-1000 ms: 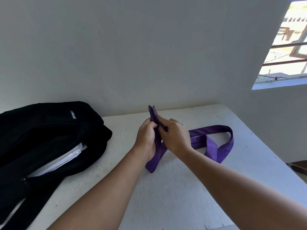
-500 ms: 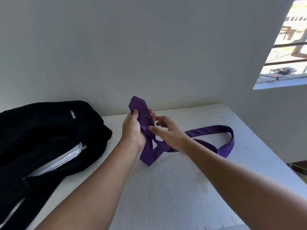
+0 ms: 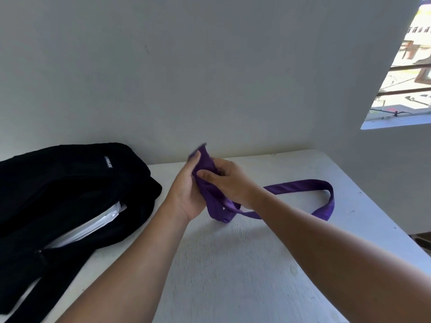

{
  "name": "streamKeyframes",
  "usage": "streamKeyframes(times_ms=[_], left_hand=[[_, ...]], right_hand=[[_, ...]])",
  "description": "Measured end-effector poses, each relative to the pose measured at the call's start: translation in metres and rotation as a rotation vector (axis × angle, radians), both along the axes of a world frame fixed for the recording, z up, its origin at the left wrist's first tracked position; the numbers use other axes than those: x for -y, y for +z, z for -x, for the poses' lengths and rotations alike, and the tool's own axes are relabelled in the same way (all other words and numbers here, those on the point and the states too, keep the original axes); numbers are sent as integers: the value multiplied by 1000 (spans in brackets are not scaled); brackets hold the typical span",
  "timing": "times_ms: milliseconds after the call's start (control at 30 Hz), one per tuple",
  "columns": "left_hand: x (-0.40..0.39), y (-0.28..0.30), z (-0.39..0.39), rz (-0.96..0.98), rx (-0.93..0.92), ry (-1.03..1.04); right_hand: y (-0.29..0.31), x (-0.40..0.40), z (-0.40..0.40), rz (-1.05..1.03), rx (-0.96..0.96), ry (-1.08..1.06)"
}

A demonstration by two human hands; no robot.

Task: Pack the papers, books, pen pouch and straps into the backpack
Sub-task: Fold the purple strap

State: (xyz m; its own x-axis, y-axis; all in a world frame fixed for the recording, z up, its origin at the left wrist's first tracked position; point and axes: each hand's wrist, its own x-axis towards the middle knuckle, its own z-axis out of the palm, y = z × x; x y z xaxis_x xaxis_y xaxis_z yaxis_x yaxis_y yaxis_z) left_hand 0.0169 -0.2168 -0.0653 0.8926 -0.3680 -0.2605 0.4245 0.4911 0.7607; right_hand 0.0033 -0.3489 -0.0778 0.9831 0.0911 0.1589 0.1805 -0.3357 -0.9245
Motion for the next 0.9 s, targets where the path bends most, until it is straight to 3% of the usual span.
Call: streamKeyframes(times_ms=[233, 333, 433, 567, 700, 800, 900], left_hand=[[-9, 7, -20, 147, 74, 225], [-18, 20, -30, 259, 73, 282], [-21, 29, -33, 338, 98, 282], [-30, 17, -24, 293, 160, 160], [-21, -15, -2, 243, 27, -130], [-8, -13, 6, 77, 36, -139], [-1, -8, -2, 137, -9, 23]], right_hand=[[1, 15, 10, 244, -332, 146], [8, 17, 13, 154, -382, 129], [10, 12, 12, 17, -341, 143], [9, 9, 13, -121, -240, 138], [11, 6, 12, 7, -158, 115], [11, 2, 15, 31, -169, 118], [11, 6, 19, -7, -276, 154]])
